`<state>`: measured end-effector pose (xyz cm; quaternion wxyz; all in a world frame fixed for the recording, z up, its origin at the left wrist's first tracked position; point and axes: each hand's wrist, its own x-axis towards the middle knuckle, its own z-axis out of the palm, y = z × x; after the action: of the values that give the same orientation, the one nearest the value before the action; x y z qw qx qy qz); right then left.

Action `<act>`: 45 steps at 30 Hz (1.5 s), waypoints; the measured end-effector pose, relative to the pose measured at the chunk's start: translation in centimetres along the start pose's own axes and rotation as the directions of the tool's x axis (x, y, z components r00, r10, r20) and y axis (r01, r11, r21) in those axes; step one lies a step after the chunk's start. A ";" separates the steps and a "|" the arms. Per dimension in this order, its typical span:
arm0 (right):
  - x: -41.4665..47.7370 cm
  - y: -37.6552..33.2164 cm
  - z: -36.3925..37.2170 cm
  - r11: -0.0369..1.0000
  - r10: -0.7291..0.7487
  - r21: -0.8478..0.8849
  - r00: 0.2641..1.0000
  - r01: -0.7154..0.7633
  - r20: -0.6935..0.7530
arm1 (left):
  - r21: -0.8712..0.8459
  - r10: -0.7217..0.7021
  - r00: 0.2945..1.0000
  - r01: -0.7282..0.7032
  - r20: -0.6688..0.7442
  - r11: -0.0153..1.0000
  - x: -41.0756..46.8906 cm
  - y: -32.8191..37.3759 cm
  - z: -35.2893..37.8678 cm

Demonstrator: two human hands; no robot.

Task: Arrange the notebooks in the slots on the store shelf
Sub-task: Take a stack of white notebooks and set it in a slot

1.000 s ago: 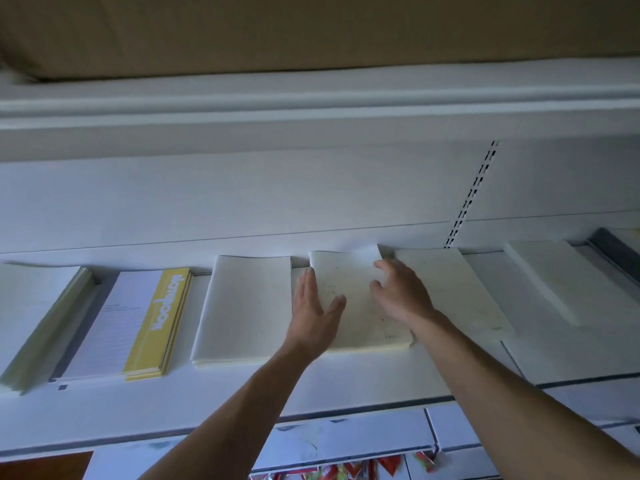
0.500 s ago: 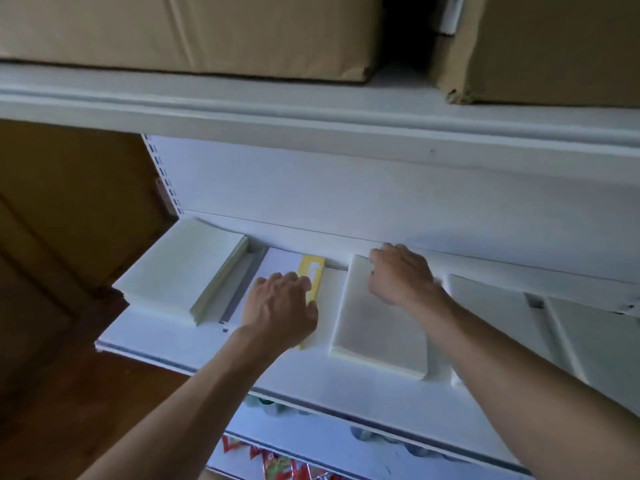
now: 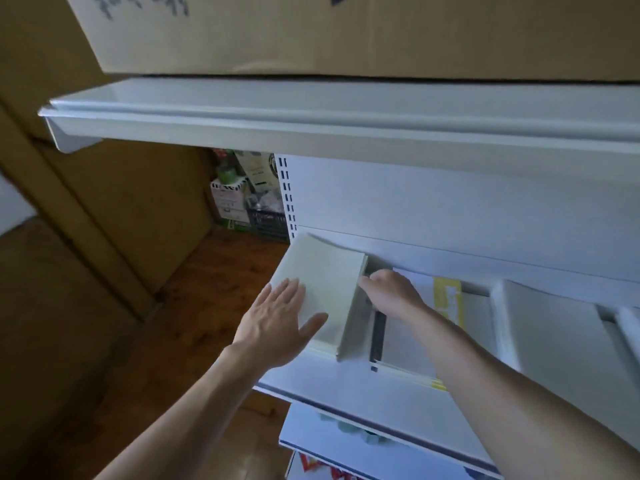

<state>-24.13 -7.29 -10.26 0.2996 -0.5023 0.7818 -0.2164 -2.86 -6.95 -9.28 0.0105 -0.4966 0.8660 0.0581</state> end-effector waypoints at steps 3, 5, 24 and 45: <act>-0.4 -0.3 1.4 0.955 0.117 0.270 0.992 -0.123 0.038 | 0.024 0.094 0.996 -0.094 -0.001 0.995 -0.9 -0.5 1.5; -0.8 -0.3 2.1 0.904 0.188 0.387 0.982 -0.183 0.025 | -0.023 0.142 0.989 -0.143 -0.038 0.989 -1.5 -0.3 2.1; -2.4 0.6 2.3 0.664 0.361 0.718 0.931 -0.209 -0.063 | -0.161 0.265 0.964 -0.258 0.019 0.953 -0.8 -2.3 2.1; -3.5 0.6 1.3 0.453 0.389 0.870 0.921 -0.193 0.002 | -0.940 -0.101 0.936 0.340 0.336 0.024 2.7 0.0 -1.1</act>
<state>-22.55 -3.91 -10.74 0.4613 -0.1214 0.6709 -0.5677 -4.21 -9.39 -8.39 -0.2458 -0.4891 0.4974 0.6730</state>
